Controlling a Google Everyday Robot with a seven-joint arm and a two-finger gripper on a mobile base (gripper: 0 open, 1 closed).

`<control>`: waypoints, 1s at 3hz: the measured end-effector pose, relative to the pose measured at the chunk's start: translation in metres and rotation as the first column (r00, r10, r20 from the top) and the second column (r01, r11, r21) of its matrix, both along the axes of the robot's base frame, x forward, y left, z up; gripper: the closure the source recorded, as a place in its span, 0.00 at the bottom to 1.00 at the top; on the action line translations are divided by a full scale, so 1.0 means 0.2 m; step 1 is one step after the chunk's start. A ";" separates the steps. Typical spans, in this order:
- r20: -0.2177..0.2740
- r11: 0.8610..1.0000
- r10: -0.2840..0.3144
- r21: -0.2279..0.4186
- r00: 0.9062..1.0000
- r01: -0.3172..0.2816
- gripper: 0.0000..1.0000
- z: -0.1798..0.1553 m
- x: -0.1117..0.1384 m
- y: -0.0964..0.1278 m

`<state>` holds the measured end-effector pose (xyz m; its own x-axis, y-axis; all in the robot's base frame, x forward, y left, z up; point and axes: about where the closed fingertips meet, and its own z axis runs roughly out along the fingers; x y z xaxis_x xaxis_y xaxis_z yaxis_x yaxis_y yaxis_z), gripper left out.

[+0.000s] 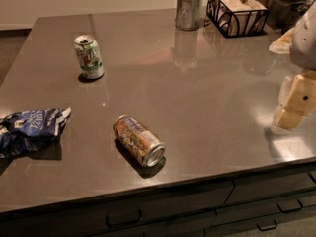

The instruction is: Place orange can upright

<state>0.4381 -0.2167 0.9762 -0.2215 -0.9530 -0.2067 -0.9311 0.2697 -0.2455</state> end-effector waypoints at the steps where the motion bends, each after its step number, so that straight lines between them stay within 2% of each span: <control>1: 0.000 1.000 0.000 0.000 1.000 0.000 0.00 0.00 0.00 0.00; 2: -0.019 1.000 -0.018 0.016 1.000 0.018 0.00 -0.04 0.02 0.11; 3: -0.111 0.996 -0.067 0.058 0.992 0.074 0.00 -0.21 0.10 0.41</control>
Offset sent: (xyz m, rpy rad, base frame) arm 0.0137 0.0700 -0.0328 0.0518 0.0878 -0.0579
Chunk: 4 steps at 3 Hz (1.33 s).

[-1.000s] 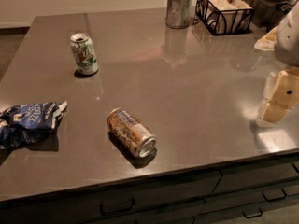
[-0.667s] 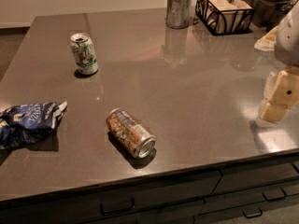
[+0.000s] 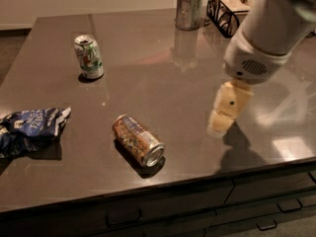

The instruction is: Place orange can upright

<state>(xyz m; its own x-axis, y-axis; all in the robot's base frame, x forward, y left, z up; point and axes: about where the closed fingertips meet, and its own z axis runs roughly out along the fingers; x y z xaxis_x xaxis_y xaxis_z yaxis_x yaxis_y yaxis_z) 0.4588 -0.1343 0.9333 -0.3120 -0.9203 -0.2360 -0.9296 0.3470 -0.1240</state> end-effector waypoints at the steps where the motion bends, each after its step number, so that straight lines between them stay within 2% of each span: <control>1: -0.057 0.996 -0.064 0.050 0.996 0.067 0.00 -0.07 0.03 0.20; 2: -0.071 0.991 -0.112 0.070 0.991 0.117 0.00 -0.12 0.02 0.43; 3: -0.065 0.982 -0.180 0.040 0.982 0.182 0.00 -0.23 0.01 0.67; 4: -0.063 0.977 -0.215 0.007 0.975 0.215 0.00 -0.29 0.02 0.80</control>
Offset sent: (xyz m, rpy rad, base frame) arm -0.0017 0.1447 -0.0405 0.0990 0.0905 -0.1880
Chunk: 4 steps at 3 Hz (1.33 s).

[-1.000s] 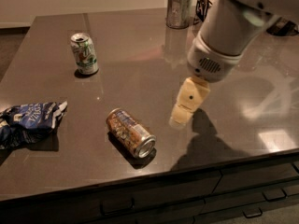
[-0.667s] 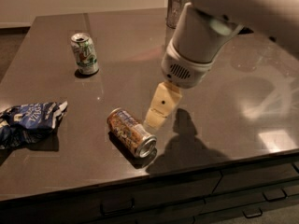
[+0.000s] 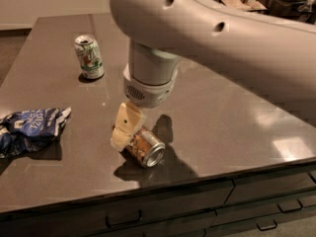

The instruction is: Place orange can upright

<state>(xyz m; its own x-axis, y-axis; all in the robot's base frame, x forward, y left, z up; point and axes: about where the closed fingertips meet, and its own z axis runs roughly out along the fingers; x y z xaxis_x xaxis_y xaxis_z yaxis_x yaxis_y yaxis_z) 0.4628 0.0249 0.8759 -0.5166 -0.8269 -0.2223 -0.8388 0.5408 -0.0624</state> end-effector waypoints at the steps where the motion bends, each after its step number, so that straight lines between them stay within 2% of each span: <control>1: -0.023 0.999 -0.021 -0.037 1.000 0.020 0.00 -0.05 0.00 0.10; 2: -0.056 0.997 -0.048 -0.069 0.997 0.044 0.00 -0.12 0.00 0.13; 3: -0.082 0.994 -0.060 -0.093 0.995 0.052 0.18 -0.16 -0.02 0.13; 4: -0.104 0.994 -0.049 -0.104 0.993 0.038 0.41 -0.18 -0.04 0.12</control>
Offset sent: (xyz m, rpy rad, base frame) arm -0.0012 0.0347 -0.0432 -0.1089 0.1106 -0.0725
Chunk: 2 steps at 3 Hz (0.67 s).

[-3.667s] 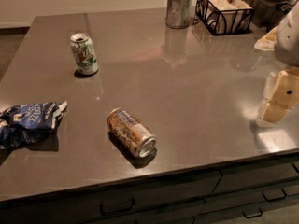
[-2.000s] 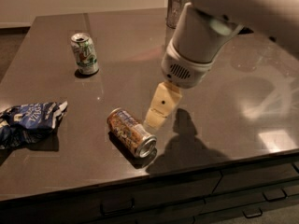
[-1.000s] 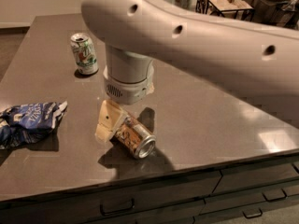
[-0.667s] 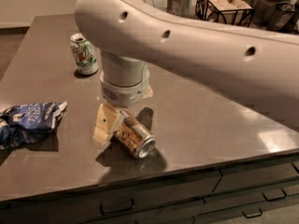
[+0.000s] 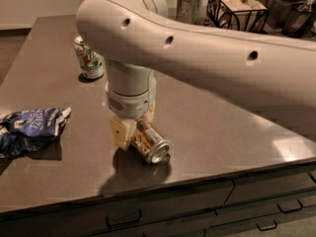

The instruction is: Place orange can upright

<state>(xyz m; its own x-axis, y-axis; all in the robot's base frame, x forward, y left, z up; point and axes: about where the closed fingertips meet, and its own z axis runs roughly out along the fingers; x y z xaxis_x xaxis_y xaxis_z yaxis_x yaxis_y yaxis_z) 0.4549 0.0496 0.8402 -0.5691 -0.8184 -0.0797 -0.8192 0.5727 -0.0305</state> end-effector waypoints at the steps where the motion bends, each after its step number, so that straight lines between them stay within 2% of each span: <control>1: 0.024 0.999 0.047 0.008 0.999 -0.047 0.64 0.04 -0.01 -0.02; 2: 0.075 0.995 0.097 0.027 0.992 -0.099 0.88 0.16 0.07 -0.04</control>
Offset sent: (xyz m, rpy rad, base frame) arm 0.0404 -0.0099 0.0688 0.0750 -0.1404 0.1665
